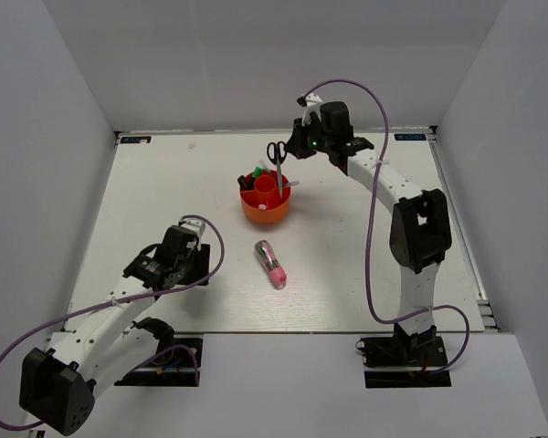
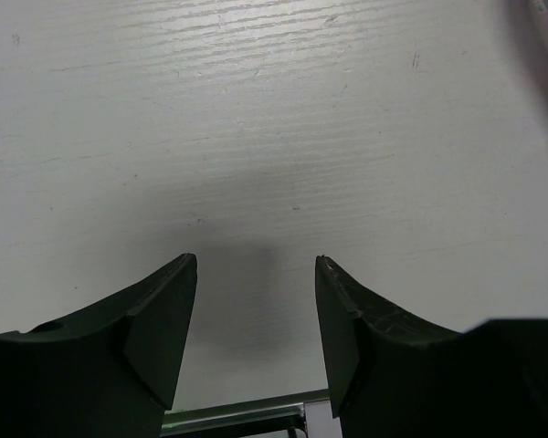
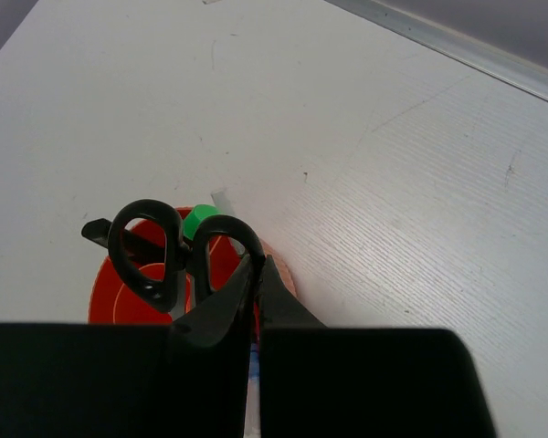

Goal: Sort the stationery into containers
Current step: Place the scissors in the storage box.

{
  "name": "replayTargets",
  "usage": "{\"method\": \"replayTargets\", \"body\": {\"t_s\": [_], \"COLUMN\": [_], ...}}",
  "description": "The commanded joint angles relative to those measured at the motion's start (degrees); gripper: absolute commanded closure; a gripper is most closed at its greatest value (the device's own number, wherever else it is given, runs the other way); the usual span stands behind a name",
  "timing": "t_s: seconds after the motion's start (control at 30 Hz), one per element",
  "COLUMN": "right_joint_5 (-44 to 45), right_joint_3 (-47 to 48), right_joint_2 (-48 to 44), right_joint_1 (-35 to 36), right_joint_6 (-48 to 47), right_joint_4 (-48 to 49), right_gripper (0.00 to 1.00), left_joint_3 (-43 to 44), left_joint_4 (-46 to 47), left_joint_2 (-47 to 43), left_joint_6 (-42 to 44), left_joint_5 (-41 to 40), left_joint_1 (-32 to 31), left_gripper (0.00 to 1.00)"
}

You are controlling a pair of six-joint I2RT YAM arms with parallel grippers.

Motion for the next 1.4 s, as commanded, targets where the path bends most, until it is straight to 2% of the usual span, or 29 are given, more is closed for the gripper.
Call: {"method": "replayTargets", "body": {"t_s": [0.0,1.23,1.37], "right_joint_5": [0.06,2.7,3.23], "right_joint_3": [1.99,0.05,-2.48], "right_joint_2": [1.08,0.03,-1.11], "right_joint_1": [-0.21,0.23,0.67], "right_joint_6": [0.53,-0.43,-1.39], "right_joint_4": [3.72,3.72,4.68], "right_gripper": [1.0,1.0,1.0], "left_joint_3": [1.13,1.3,1.22], "left_joint_4": [-0.06,-0.14,0.03], "left_joint_2": [-0.01,0.6,0.78], "left_joint_6": [0.51,0.69,0.6], "left_joint_5": [-0.53,-0.35,-0.35], "left_joint_1": [0.18,0.18,0.09], "left_gripper": [0.35,0.35,0.35]}}
